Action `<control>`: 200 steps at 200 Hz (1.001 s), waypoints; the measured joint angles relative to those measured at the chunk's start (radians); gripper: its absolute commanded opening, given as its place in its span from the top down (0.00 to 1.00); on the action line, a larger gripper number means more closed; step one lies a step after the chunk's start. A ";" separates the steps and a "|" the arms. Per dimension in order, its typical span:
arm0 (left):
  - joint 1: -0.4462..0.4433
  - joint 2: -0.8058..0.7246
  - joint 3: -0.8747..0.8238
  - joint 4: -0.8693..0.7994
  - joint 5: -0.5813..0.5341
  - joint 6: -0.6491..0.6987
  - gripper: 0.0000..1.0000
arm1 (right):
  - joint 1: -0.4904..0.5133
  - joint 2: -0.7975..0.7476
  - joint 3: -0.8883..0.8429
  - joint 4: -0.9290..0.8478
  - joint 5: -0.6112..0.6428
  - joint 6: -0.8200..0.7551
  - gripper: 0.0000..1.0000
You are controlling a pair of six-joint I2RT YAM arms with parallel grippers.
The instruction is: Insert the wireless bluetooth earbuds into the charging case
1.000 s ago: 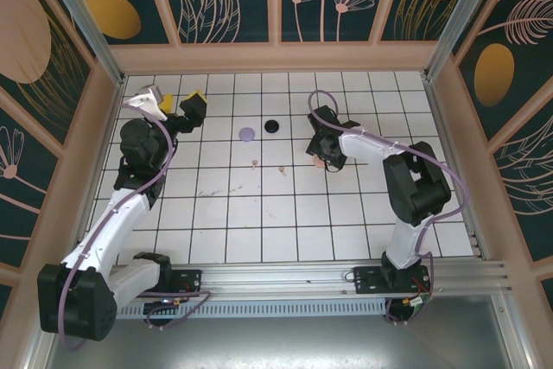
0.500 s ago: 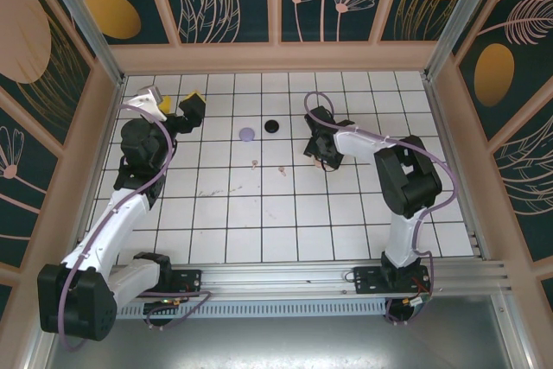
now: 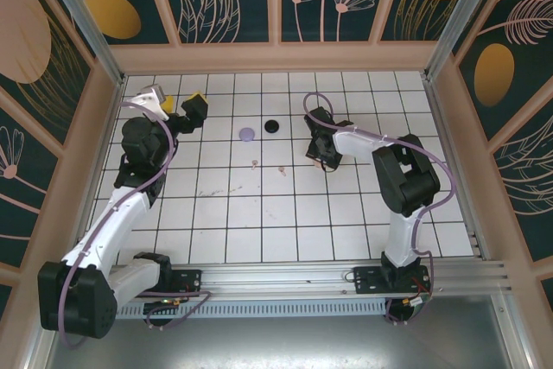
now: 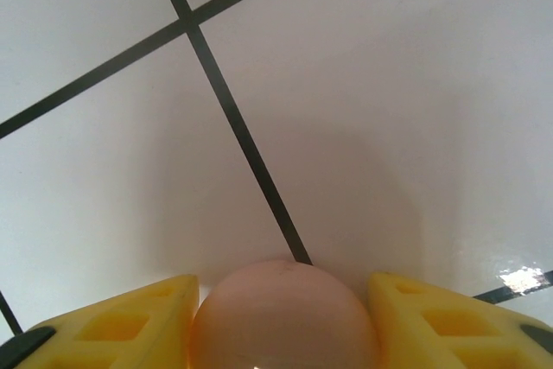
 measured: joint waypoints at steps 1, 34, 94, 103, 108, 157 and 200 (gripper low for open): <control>0.000 0.002 0.000 -0.002 -0.002 0.001 0.01 | 0.000 0.000 0.000 0.001 0.000 0.000 0.55; 0.000 0.023 -0.014 0.011 -0.022 -0.003 0.01 | 0.000 -0.002 -0.006 0.021 -0.010 -0.008 0.64; 0.000 0.060 -0.064 0.172 0.133 -0.115 0.01 | -0.002 -0.108 -0.089 0.062 -0.067 -0.011 0.67; -0.004 0.074 -0.072 0.206 0.165 -0.130 0.01 | -0.002 -0.144 -0.098 0.064 -0.075 -0.010 0.67; -0.006 0.080 -0.080 0.224 0.181 -0.138 0.01 | -0.002 -0.167 -0.102 0.066 -0.080 -0.010 0.67; -0.084 0.144 -0.199 0.398 0.270 -0.184 0.01 | -0.002 -0.381 -0.110 0.136 -0.161 0.035 0.67; -0.223 0.270 -0.225 0.560 0.272 -0.195 0.01 | 0.014 -0.435 -0.074 0.204 -0.249 0.113 0.67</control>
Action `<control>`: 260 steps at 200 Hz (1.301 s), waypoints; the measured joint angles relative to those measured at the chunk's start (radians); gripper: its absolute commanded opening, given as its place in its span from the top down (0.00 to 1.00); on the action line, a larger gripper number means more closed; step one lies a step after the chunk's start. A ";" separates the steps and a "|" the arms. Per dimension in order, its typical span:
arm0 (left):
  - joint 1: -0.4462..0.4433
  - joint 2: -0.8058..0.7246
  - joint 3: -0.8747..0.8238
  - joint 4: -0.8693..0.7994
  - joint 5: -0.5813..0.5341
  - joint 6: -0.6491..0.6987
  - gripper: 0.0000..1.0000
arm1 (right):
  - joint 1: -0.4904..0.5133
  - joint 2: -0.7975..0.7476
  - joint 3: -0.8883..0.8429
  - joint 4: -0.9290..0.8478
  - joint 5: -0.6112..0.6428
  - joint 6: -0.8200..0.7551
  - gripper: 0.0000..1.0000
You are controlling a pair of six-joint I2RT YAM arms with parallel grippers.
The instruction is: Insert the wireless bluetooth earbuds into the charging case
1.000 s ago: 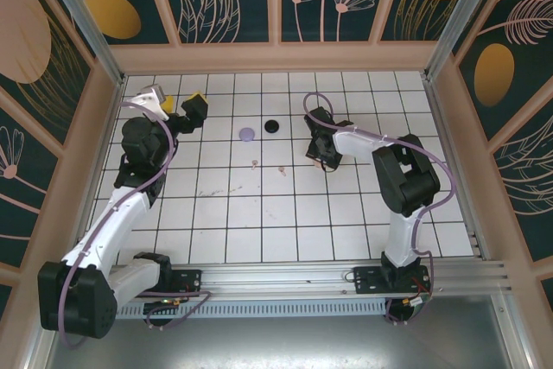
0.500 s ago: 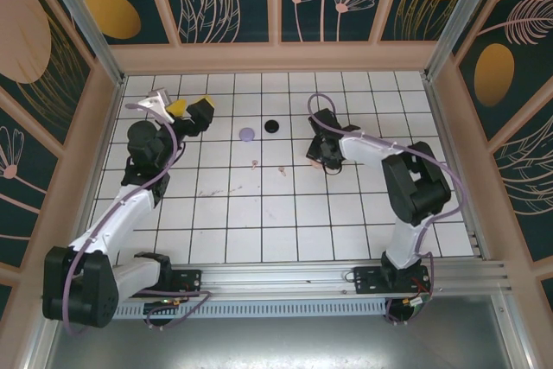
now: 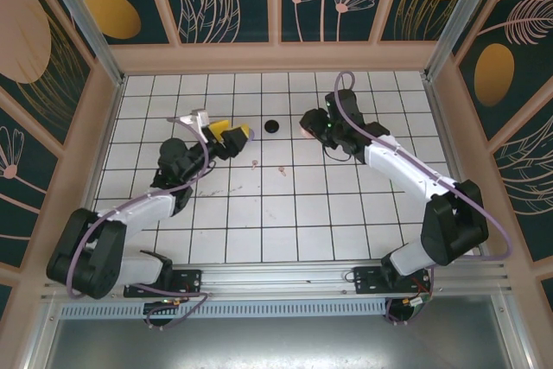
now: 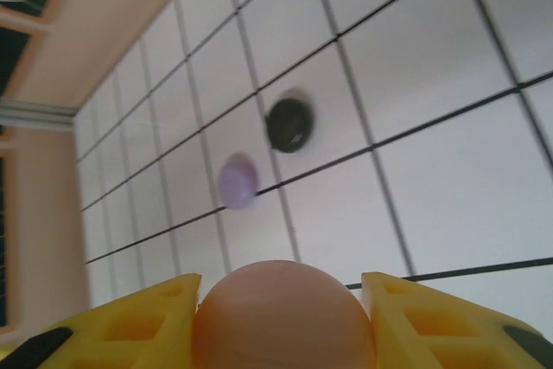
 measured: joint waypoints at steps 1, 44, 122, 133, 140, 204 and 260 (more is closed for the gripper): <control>-0.002 0.003 0.000 0.003 0.000 0.000 0.01 | 0.001 0.000 0.002 0.002 -0.002 0.001 0.67; -0.100 0.136 -0.013 0.200 -0.018 -0.029 0.04 | 0.075 0.000 0.072 0.049 -0.016 0.066 0.68; -0.177 0.242 -0.006 0.431 -0.078 -0.045 0.17 | 0.163 -0.008 0.092 0.084 0.048 0.184 0.68; -0.180 0.256 -0.001 0.451 -0.082 -0.050 0.19 | 0.169 -0.008 0.102 0.086 0.049 0.188 0.68; -0.181 0.267 0.003 0.462 -0.082 -0.053 0.20 | 0.172 -0.008 0.108 0.089 0.049 0.191 0.68; -0.183 0.307 0.048 0.515 -0.082 -0.068 0.28 | 0.204 0.000 0.140 0.099 0.049 0.210 0.68; -0.183 0.327 0.082 0.522 -0.082 -0.076 0.37 | 0.224 0.010 0.149 0.099 0.049 0.211 0.68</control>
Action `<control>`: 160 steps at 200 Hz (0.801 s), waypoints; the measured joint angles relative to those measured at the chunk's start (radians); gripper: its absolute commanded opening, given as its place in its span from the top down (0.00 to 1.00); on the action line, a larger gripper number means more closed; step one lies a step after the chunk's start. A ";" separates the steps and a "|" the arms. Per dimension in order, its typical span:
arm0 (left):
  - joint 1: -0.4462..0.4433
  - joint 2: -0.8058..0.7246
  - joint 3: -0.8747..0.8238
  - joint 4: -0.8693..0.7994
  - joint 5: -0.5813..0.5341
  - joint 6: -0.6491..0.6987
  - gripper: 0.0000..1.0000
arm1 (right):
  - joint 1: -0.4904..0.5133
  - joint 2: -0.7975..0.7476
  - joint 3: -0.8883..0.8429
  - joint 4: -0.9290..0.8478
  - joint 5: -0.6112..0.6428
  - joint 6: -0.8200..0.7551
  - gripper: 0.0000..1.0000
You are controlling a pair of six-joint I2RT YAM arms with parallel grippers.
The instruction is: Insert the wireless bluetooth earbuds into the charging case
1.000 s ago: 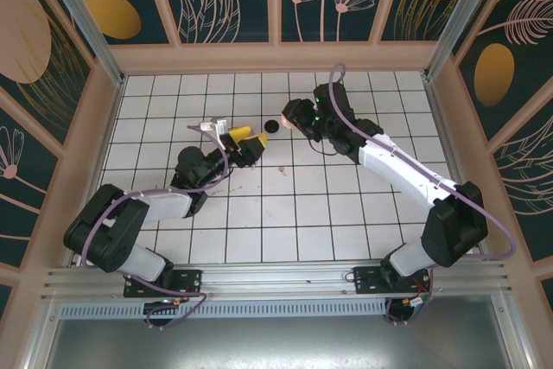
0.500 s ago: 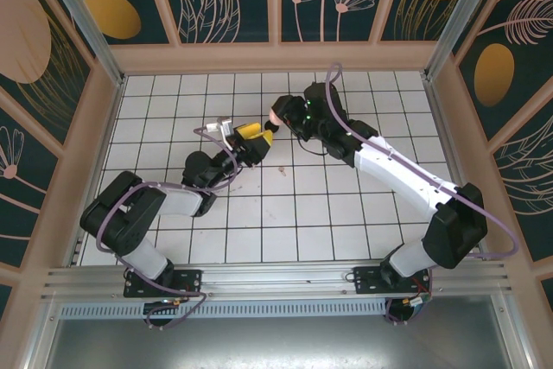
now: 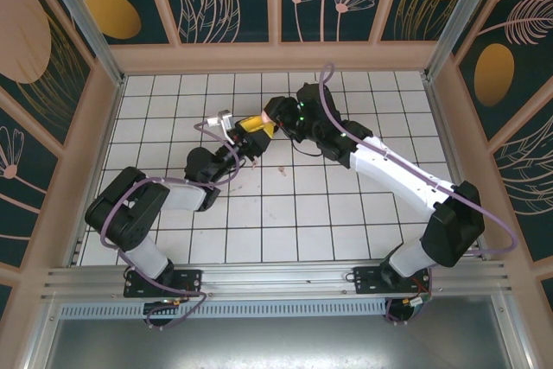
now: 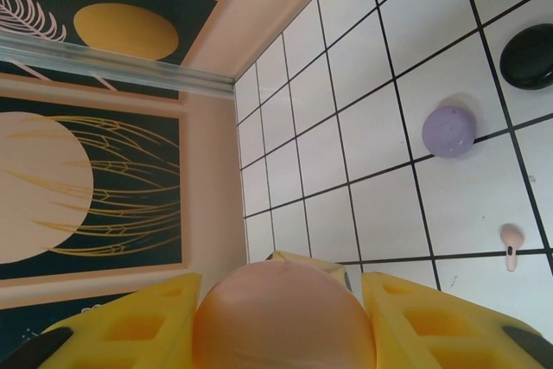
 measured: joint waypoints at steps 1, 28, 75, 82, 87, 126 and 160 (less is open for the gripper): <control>0.000 0.000 0.000 0.000 0.000 0.000 0.38 | 0.000 0.000 0.000 0.000 0.000 0.000 0.68; 0.000 0.009 0.014 0.000 0.000 -0.003 0.44 | 0.006 0.000 0.007 0.003 0.000 0.000 0.68; 0.000 0.016 0.026 0.002 0.000 -0.006 0.52 | 0.008 0.000 0.007 0.003 0.000 0.000 0.68; 0.000 0.016 0.026 0.003 0.001 -0.006 0.53 | 0.008 0.000 0.007 0.003 0.000 0.000 0.68; -0.002 0.016 0.027 0.004 0.001 -0.006 0.54 | 0.008 0.000 0.007 0.004 0.001 0.000 0.68; -0.009 0.016 0.035 0.012 0.003 -0.008 0.68 | 0.008 0.000 0.007 0.006 0.007 0.003 0.68; -0.008 0.017 0.035 0.016 0.001 -0.003 0.81 | 0.008 0.000 0.007 0.011 0.022 0.004 0.68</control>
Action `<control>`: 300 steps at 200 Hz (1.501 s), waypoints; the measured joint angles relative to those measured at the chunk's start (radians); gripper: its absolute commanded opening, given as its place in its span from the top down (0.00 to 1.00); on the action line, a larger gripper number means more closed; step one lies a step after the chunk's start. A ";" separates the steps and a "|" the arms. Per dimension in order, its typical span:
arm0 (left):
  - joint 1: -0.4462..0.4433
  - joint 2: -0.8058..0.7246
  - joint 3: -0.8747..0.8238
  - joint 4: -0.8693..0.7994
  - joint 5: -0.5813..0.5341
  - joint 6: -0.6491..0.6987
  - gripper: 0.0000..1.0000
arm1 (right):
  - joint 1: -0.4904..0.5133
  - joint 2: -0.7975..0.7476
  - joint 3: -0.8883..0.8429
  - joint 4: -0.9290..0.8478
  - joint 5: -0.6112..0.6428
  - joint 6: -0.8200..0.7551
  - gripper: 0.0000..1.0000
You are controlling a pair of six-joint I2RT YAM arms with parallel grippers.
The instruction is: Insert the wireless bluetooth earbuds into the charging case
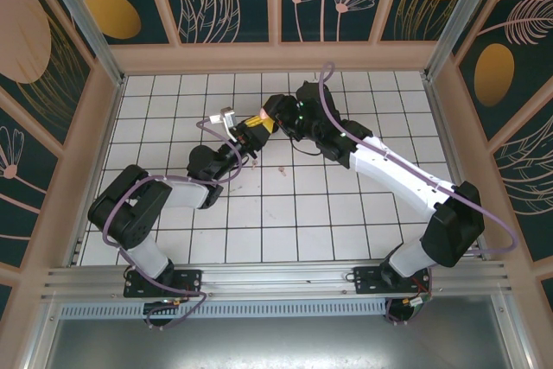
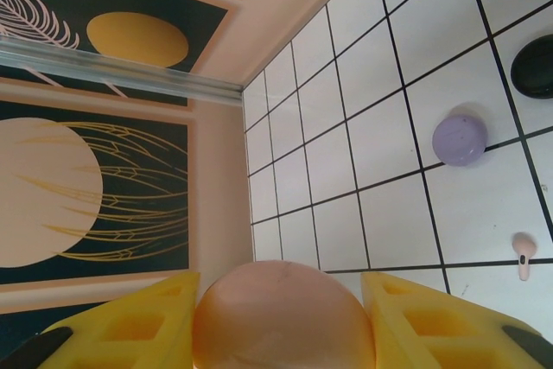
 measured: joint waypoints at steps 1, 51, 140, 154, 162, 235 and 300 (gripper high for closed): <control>0.000 0.000 0.000 0.000 0.000 0.000 0.81 | 0.000 0.000 0.000 0.000 0.000 0.000 0.68; 0.000 0.002 0.006 0.001 0.003 0.000 0.96 | 0.000 0.000 0.000 0.008 0.002 0.003 0.67; 0.003 0.002 0.009 0.007 0.023 -0.026 1.00 | -0.004 0.000 0.001 0.013 -0.007 0.005 0.22; 0.003 0.002 0.009 0.006 0.026 -0.030 1.00 | -0.014 -0.006 0.001 0.013 -0.007 -0.005 0.21; 0.003 0.002 0.009 0.006 0.029 -0.032 1.00 | -0.025 -0.013 0.001 0.012 -0.008 -0.010 0.20; 0.003 -0.095 0.014 -0.230 0.126 0.031 1.00 | -0.163 -0.342 -0.157 -0.038 -0.007 -0.270 0.21; 0.003 -0.115 0.167 -0.607 0.307 0.156 1.00 | -0.237 -0.445 -0.488 0.063 -0.199 -0.701 0.21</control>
